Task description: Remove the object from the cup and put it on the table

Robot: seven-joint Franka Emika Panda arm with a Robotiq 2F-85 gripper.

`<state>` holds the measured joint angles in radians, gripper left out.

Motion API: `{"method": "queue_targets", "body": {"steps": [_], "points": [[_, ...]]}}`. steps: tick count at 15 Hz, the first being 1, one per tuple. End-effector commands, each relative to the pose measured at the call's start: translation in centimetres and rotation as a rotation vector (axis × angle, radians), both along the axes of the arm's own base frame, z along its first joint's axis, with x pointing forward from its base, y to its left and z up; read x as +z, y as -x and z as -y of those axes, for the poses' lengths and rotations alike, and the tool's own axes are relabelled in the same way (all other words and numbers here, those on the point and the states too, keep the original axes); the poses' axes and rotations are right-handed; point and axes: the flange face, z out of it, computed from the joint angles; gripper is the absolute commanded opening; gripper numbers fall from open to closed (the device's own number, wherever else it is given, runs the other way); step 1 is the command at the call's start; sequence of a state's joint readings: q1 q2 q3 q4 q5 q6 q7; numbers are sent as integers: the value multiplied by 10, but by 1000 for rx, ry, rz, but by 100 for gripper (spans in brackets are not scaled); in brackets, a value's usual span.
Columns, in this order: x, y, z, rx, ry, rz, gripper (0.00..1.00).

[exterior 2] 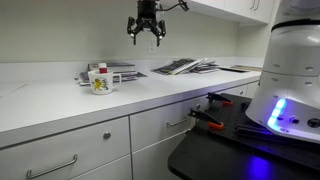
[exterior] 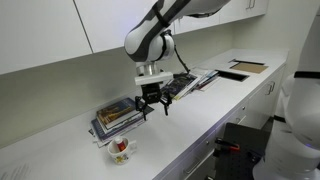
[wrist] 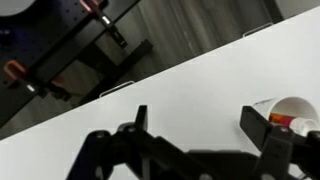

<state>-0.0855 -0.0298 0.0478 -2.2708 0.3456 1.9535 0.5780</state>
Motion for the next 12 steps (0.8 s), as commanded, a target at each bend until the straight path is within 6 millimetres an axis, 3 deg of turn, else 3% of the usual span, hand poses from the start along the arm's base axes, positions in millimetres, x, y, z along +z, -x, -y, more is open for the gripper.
{"method": "queue_targets", "body": {"steps": [1,12], "points": [[-15,-34,-2,-160,-103,-61,100],[-83,-102,-21,-579,-412,-112,100]]}}
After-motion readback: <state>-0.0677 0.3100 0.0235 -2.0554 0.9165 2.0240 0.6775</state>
